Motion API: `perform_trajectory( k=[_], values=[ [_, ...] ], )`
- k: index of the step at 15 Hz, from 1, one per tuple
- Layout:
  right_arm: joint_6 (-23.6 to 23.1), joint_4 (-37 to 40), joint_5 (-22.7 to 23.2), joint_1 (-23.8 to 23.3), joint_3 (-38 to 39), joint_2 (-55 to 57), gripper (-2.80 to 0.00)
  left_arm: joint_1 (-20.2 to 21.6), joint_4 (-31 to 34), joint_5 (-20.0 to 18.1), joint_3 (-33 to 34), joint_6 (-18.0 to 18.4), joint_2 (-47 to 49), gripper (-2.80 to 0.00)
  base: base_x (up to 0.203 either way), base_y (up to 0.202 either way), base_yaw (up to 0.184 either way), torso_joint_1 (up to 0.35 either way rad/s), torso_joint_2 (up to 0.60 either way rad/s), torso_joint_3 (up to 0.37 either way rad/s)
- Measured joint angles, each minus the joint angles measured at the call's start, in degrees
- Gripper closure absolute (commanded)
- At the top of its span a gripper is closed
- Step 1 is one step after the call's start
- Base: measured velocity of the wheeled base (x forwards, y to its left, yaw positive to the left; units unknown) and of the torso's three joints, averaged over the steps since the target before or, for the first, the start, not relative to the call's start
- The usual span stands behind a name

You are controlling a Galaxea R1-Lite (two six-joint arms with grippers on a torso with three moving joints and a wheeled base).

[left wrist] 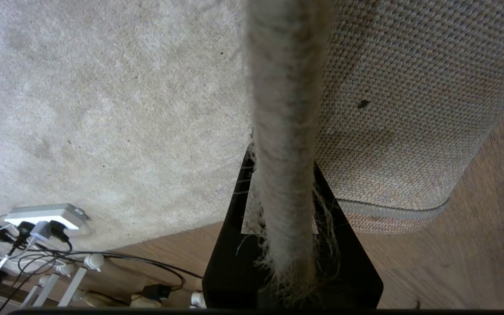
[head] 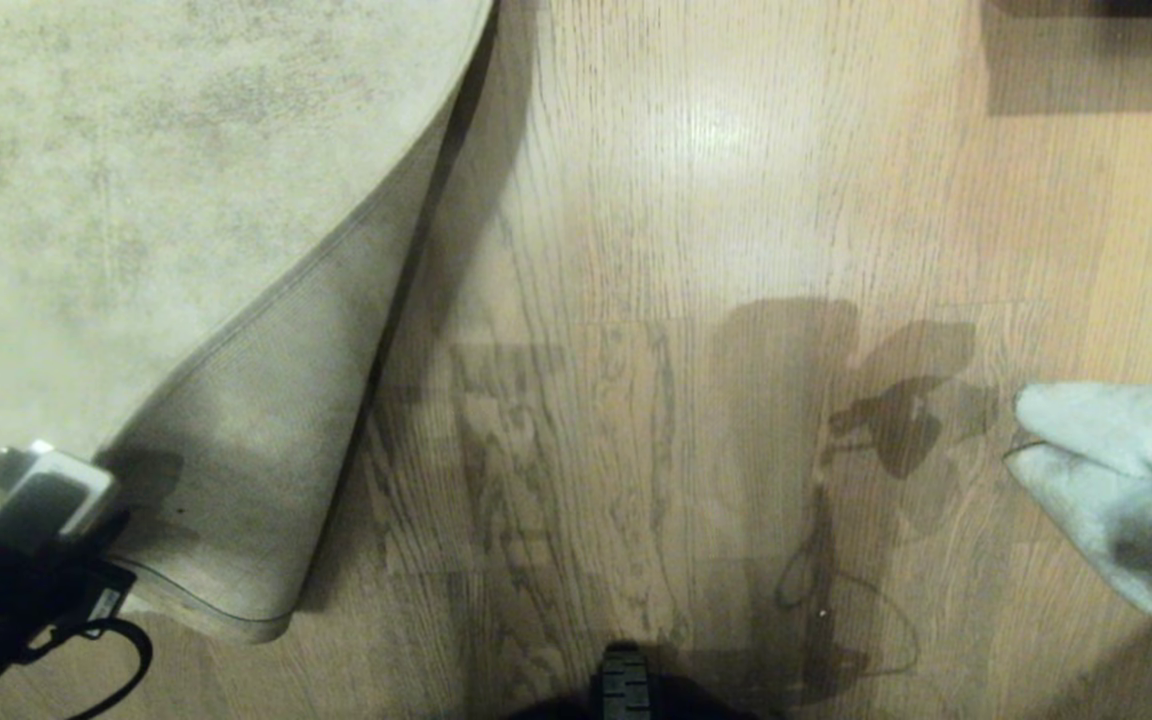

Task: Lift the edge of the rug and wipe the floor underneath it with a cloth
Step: Wipe the floor under the carpet with a rag, then lay down the carpet

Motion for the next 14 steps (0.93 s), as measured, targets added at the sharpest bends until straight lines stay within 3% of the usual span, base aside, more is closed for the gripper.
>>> perform_trajectory(
  k=[8, 12, 14],
  values=[
    [-0.2, 40.6, 2.3, -0.3, -0.1, -36.3, 0.0, -0.2, 0.0, -0.1, 0.0, 0.1, 0.2, 0.0, 0.0, 0.0, 0.0, 0.0, 0.0, 0.0],
    [0.0, 54.5, 17.4, -0.3, -0.1, -42.5, 0.0, -0.3, 0.0, -0.1, -0.2, 0.2, 0.2, 0.0, 0.0, 0.0, 0.0, 0.0, 0.0, 0.0],
    [2.0, 57.4, 19.8, -0.2, -0.3, -43.0, 0.0, -0.3, 0.0, 0.0, -0.2, 0.2, 0.2, 0.0, 0.0, 0.0, 0.0, 0.0, 0.0, 0.0]
  ],
)
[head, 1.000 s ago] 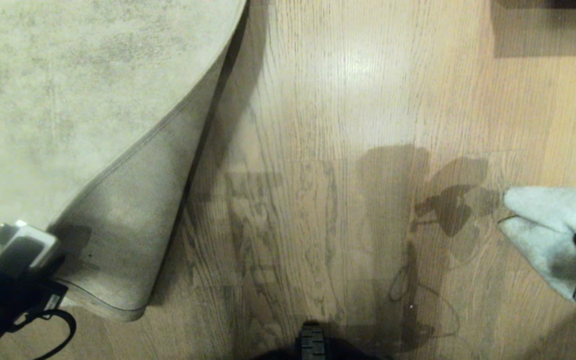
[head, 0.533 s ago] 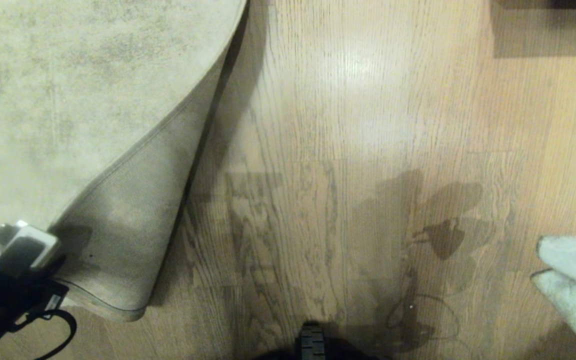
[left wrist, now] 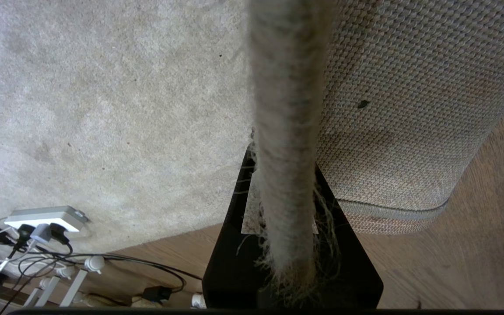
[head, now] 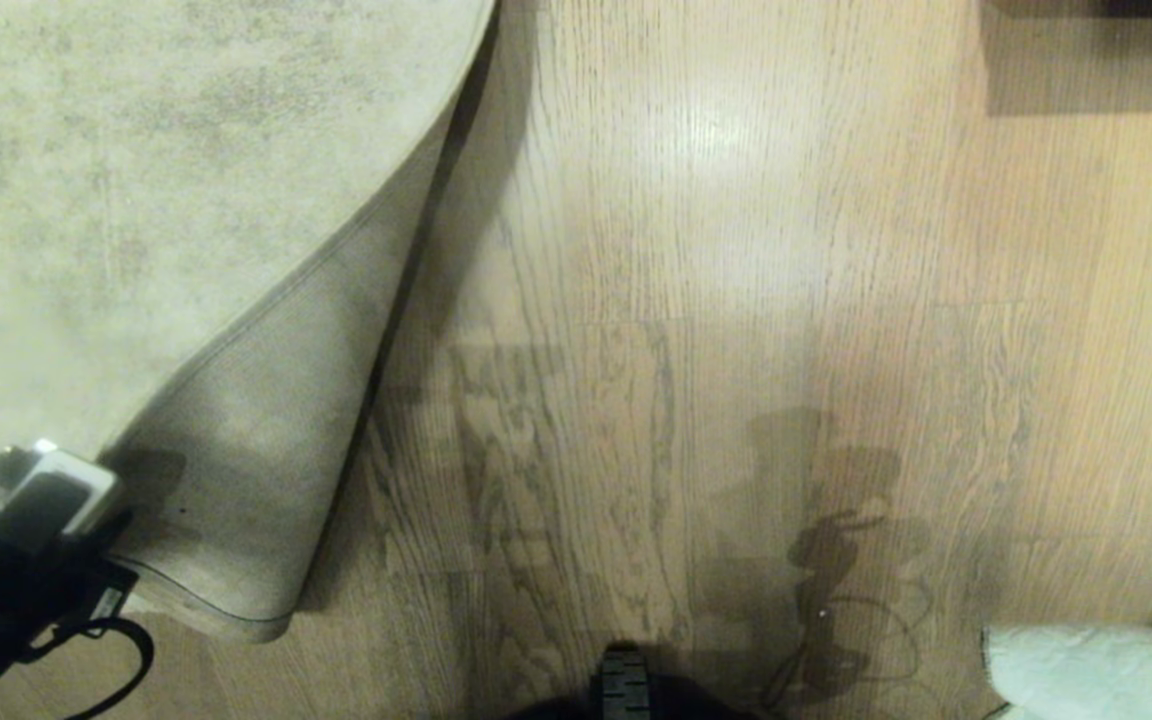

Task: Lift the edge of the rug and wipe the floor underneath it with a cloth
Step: Lay down the carpet

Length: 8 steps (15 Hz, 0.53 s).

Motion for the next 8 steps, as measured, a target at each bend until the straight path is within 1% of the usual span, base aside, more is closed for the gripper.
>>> perform_trajectory(
  k=[3, 8],
  values=[
    [4.5, -0.5, 0.0, 0.0, 0.1, -0.6, 0.0, -0.2, 0.0, 0.0, 0.0, 0.0, 0.0, 0.0, 0.0, 0.0, 0.0, 0.0, 0.0, 0.0],
    [7.7, 0.0, 0.0, 0.0, 0.3, -0.8, 0.0, -0.2, 0.0, 0.0, 0.0, 0.0, -0.5, 0.0, 0.0, 0.0, 0.0, 0.0, 0.0, 0.0]
  ],
)
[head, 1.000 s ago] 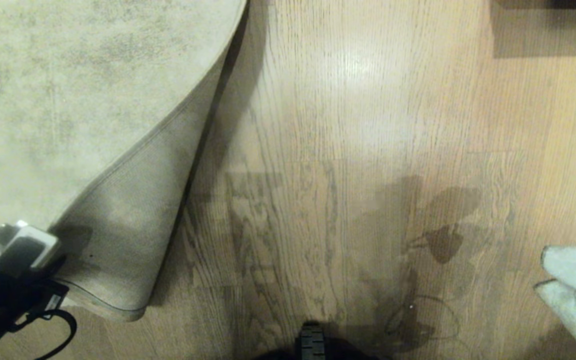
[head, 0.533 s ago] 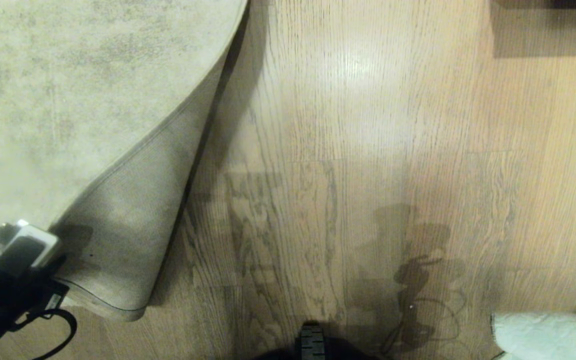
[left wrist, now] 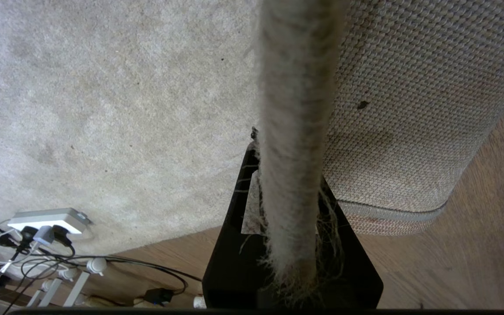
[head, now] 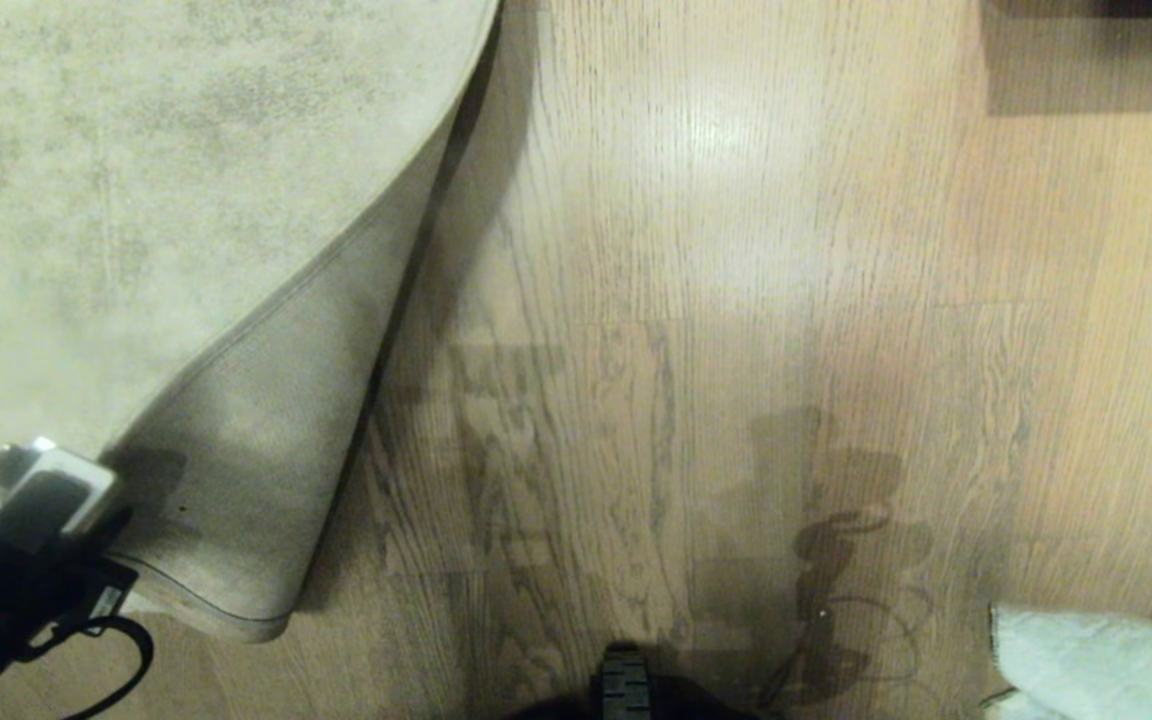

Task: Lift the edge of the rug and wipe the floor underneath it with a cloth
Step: Lay down the carpet

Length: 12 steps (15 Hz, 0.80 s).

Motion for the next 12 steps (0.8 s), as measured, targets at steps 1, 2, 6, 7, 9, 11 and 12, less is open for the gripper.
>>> perform_trajectory(
  k=[1, 2, 6, 7, 9, 11, 12],
  values=[
    [0.1, 0.0, 0.0, 0.0, 0.0, 0.0, 0.0, 0.0, 0.0, 0.0, 0.0, 0.0, -0.1, 0.0, 0.0, 0.0, 0.0, 0.0, 0.0, 0.0],
    [0.1, 0.0, 0.0, 0.0, 0.0, 0.0, 0.0, 0.0, 0.0, 0.0, 0.0, 0.0, -0.1, 0.0, 0.0, 0.0, 0.0, 0.0, 0.0, 0.0],
    [0.1, 0.0, -0.1, 0.0, 0.0, 0.0, 0.0, -0.1, 0.0, -0.1, 0.2, 0.0, -0.2, 0.0, 0.0, 0.0, 0.0, 0.0, 0.0, 0.0],
    [0.1, 0.0, -0.1, 0.0, 0.0, 0.0, 0.0, -0.1, 0.0, -0.1, 0.2, 0.0, -0.3, 0.0, 0.0, 0.0, 0.0, 0.0, 0.0, 0.0],
    [0.1, 0.0, 0.0, 0.0, 0.0, 0.0, 0.0, -0.1, 0.0, -0.1, 0.2, 0.0, -0.4, 0.0, 0.0, 0.0, 0.0, 0.0, 0.0, 0.0],
    [0.1, 0.0, 0.0, 0.0, 0.0, 0.0, 0.0, -0.1, 0.0, -0.1, 0.0, 0.0, -0.4, 0.0, 0.0, 0.0, 0.0, 0.0, 0.0, 0.0],
    [0.1, 0.0, 0.0, -0.6, 0.0, 0.0, 0.0, -0.1, 0.0, -0.1, 0.0, 0.0, -0.4, 0.0, 0.0, 0.0, 0.0, 0.0, 0.0, 0.0]
  ],
)
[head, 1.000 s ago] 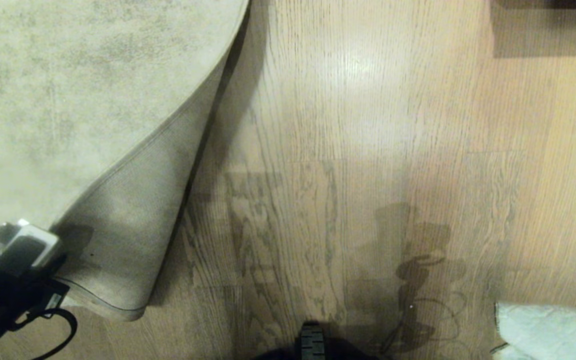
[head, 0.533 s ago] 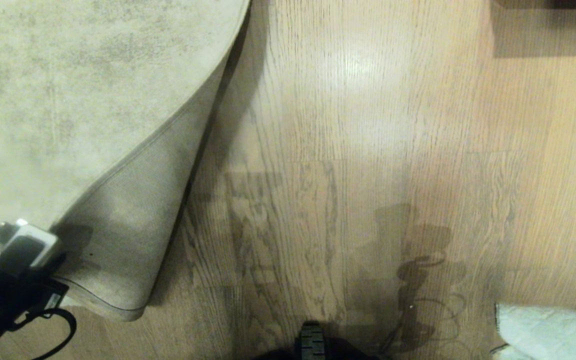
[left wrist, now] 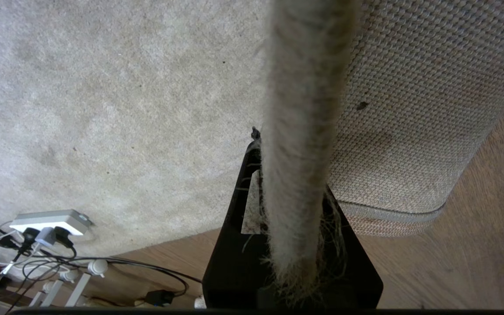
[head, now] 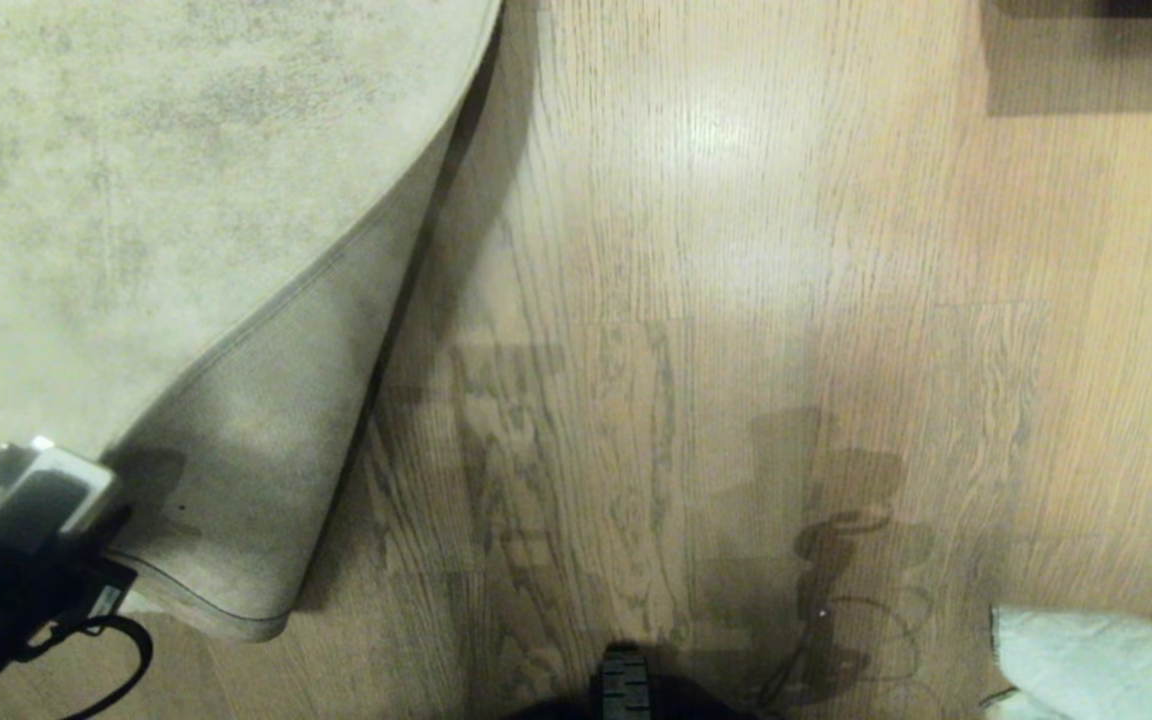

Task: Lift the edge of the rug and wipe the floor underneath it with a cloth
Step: Lay down the carpet

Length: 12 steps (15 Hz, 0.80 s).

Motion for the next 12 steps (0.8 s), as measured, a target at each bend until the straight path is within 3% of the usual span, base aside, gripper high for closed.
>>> perform_trajectory(
  k=[5, 12],
  values=[
    [0.0, 0.1, 0.0, -7.2, 0.0, -2.1, 0.0, 0.0, 0.0, 0.0, 0.2, -0.1, -0.1, 0.0, 0.0, 0.0, 0.0, 0.0, 0.0, 0.0],
    [0.0, 0.1, 0.0, -6.8, 0.0, -10.0, 0.0, 0.1, 0.0, 0.0, 0.2, -0.1, -0.1, 0.0, 0.0, 0.0, 0.0, 0.0, 0.0, 0.0]
  ],
)
